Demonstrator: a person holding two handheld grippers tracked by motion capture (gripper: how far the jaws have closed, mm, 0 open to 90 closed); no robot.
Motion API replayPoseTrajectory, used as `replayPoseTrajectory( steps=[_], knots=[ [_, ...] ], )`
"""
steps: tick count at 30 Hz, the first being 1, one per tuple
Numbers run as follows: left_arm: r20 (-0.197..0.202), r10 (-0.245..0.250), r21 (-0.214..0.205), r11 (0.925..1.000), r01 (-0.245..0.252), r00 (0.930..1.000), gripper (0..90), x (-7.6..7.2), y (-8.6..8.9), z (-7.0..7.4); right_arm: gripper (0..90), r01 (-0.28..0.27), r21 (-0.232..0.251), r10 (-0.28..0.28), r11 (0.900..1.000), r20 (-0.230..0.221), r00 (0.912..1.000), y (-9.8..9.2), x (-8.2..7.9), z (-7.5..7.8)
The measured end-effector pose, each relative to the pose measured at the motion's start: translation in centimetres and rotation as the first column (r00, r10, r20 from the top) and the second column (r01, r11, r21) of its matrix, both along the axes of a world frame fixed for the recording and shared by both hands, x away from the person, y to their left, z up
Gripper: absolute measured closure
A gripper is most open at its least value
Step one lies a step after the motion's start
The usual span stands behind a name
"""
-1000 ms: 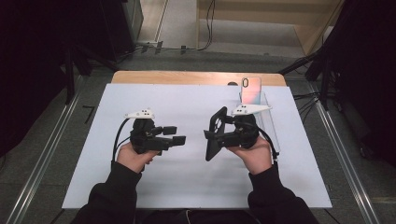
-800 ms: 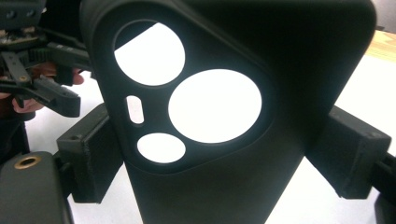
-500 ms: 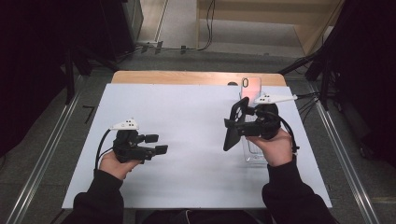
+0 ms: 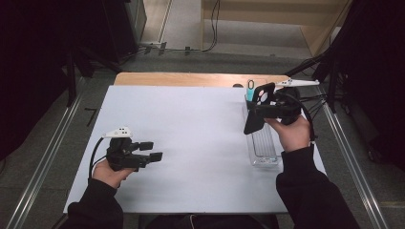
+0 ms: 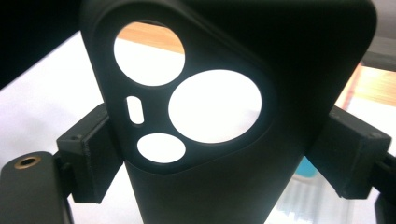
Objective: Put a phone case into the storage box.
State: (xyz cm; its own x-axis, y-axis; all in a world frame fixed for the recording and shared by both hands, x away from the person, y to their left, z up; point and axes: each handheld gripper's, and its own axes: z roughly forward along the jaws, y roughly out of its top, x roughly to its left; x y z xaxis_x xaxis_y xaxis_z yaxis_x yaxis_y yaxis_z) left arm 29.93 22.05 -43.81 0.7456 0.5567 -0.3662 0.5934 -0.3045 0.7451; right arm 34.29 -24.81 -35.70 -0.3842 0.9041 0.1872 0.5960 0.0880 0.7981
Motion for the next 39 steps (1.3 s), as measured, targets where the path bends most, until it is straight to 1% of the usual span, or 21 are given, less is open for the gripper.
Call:
replayPoseTrajectory(
  steps=[3,6,10,11,13,14,16,18,21,23,25,28,29,30,35,39],
  knots=[
    [0.002,0.001,-0.006,1.0,-0.001,1.0,31.7,0.0,0.2,0.0,10.9,0.038,-0.003,-0.038,0.9993,0.001,0.9993,-0.6,0.9,0.1],
    [-0.002,0.008,-0.012,0.9999,-0.008,1.0,31.7,0.0,0.4,-0.1,10.9,0.076,-0.019,-0.076,0.9969,0.013,0.997,-0.9,1.7,0.3],
    [-0.003,0.018,-0.025,0.9995,-0.018,0.9998,31.7,0.1,0.7,-0.1,10.9,0.133,-0.028,-0.132,0.9907,0.038,0.9905,-1.4,2.8,0.5],
    [-0.003,0.017,-0.026,0.9995,-0.017,0.9999,31.7,0.1,0.7,-0.1,10.9,0.145,-0.037,-0.143,0.9888,0.038,0.9889,-1.4,3.2,0.5],
    [-0.001,0.019,-0.027,0.9995,-0.019,0.9998,31.7,0.1,0.8,-0.1,10.9,0.171,-0.034,-0.17,0.9847,0.039,0.9847,-1.5,3.9,0.3],
    [-0.002,0.02,-0.028,0.9994,-0.02,0.9998,31.7,0.1,0.9,-0.1,10.9,0.182,-0.022,-0.181,0.983,0.032,0.9829,-1.6,4.3,0.1],
    [-0.001,0.027,-0.038,0.9989,-0.027,0.9996,31.7,0.1,1.0,-0.1,10.9,0.187,-0.017,-0.186,0.9822,0.026,0.9821,-1.7,4.9,-0.3],
    [0.002,0.033,-0.045,0.9984,-0.033,0.9994,31.7,0.2,1.2,0.0,10.9,0.215,-0.039,-0.214,0.9758,0.027,0.9764,-1.8,5.6,-0.9],
    [0.005,0.041,-0.052,0.9978,-0.041,0.9991,31.8,0.1,1.5,0.1,10.9,0.245,-0.038,-0.244,0.9688,0.02,0.9696,-2.0,6.3,-1.8],
    [0.004,0.042,-0.053,0.9977,-0.041,0.9991,31.8,0.2,1.7,0.0,10.9,0.256,-0.046,-0.255,0.9656,0.02,0.9667,-1.9,6.7,-2.3],
    [0.003,0.047,-0.056,0.9974,-0.046,0.9989,31.8,0.2,1.8,0.0,10.9,0.26,-0.051,-0.26,0.9643,0.009,0.9656,-1.8,7.1,-2.8],
    [0.002,0.05,-0.061,0.9969,-0.05,0.9988,31.8,0.2,1.8,0.0,10.9,0.275,-0.064,-0.275,0.9593,0.006,0.9614,-1.4,7.5,-3.4],
    [0.002,0.049,-0.061,0.997,-0.048,0.9988,31.8,0.2,1.8,0.0,10.9,0.277,-0.077,-0.278,0.9577,0.005,0.9607,-1.3,7.6,-3.6],
    [0.003,0.049,-0.061,0.9969,-0.049,0.9988,31.8,0.2,1.8,0.0,10.8,0.286,-0.085,-0.287,0.9545,-0.005,0.9578,-1.2,7.7,-3.9],
    [0.0,0.044,-0.058,0.9973,-0.044,0.999,31.8,0.2,1.8,-0.1,10.8,0.302,-0.086,-0.304,0.9493,-0.009,0.9526,-1.1,8.1,-5.3],
    [0.0,0.044,-0.057,0.9974,-0.044,0.999,31.8,0.3,1.8,-0.1,10.8,0.315,-0.1,-0.319,0.9438,-0.028,0.9473,-0.9,8.6,-6.4]
  ],
)
